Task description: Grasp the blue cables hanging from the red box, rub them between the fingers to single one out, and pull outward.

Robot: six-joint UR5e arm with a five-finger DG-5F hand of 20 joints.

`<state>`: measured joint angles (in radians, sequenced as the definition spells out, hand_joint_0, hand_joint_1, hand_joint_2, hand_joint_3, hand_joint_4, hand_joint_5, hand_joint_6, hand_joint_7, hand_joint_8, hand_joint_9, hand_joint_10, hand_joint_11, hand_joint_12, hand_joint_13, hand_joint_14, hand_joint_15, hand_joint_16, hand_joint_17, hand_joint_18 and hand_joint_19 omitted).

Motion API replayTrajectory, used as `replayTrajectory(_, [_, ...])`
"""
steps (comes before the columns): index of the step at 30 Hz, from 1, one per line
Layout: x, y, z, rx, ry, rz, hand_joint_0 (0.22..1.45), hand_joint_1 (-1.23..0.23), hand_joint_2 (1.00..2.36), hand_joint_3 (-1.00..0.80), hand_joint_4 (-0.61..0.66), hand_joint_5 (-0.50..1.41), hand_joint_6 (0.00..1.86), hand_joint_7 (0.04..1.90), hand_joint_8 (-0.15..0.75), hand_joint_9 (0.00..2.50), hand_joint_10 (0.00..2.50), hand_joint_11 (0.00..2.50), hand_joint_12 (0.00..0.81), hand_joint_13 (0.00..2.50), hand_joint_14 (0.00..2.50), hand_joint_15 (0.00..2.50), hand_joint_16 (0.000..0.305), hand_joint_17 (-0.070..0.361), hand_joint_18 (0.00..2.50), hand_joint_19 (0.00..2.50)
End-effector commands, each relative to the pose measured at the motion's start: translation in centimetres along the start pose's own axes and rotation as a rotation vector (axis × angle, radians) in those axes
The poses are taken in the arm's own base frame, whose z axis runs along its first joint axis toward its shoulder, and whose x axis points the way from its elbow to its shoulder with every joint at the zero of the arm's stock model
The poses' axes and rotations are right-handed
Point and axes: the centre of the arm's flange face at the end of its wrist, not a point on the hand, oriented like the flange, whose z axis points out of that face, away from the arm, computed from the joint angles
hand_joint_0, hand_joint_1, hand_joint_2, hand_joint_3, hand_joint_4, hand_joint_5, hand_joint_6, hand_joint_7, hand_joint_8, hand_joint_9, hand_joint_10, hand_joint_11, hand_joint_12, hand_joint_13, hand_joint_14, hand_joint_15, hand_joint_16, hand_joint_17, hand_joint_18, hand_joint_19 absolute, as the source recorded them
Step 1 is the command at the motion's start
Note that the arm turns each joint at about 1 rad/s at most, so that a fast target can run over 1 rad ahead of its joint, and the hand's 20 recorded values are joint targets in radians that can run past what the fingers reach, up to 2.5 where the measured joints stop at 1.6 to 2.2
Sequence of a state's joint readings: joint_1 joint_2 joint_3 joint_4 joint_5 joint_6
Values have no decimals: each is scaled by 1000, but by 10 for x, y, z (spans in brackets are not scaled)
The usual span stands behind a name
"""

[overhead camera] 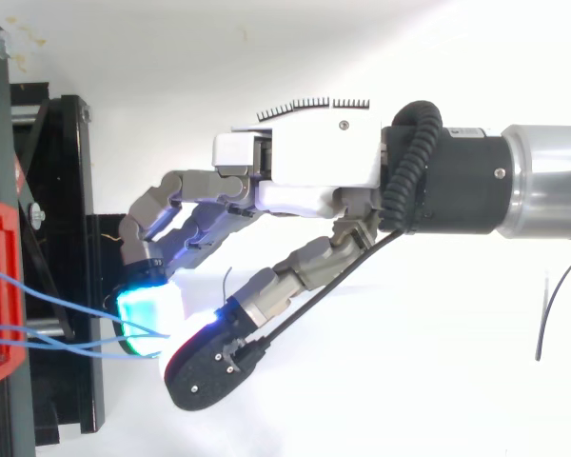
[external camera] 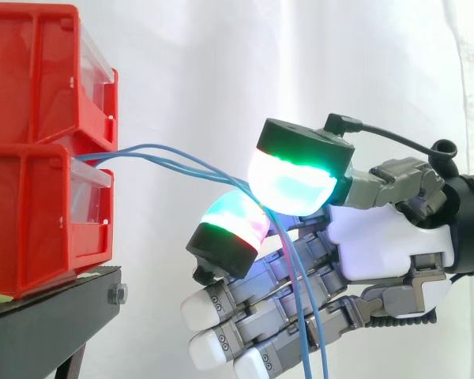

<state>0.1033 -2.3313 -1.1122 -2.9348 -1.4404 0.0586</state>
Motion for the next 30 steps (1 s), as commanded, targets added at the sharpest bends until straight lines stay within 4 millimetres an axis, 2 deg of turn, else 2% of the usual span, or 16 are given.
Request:
replayTrajectory(1, [1,-1,0,3,1,1,860,-970,1002,-475,-5,-194,928,995,267,603,7,231,349,546,7,195,38,86,512,188])
replayTrajectory(7, [0,0,-1,5,-1,1,803,-987,1000,-500,36,-198,933,973,268,591,6,235,349,558,6,183,38,86,568,126])
replayTrajectory(12, [1,-1,0,6,2,0,664,-990,1000,-500,103,-196,937,958,289,604,6,229,348,563,7,188,38,86,577,144])
replayTrajectory(14, [0,-1,-1,6,1,0,583,-962,1000,-500,118,-190,934,973,311,629,6,229,353,573,7,200,39,87,580,164])
replayTrajectory(20, [0,-1,-1,6,1,0,506,-846,1000,-500,123,-167,920,1007,345,703,7,235,380,615,7,207,43,98,625,183])
replayTrajectory(23, [1,-1,0,6,2,0,517,-756,1000,-500,101,-154,909,1042,346,734,6,242,380,621,7,205,43,97,626,202])
replayTrajectory(25, [1,0,-1,5,4,1,570,-712,1000,-500,83,-150,903,1068,329,737,7,235,368,619,8,215,41,91,613,222])
replayTrajectory(30, [0,-1,-1,6,4,2,634,-777,1017,-253,49,-148,902,1150,326,752,7,255,364,625,8,216,40,90,620,235])
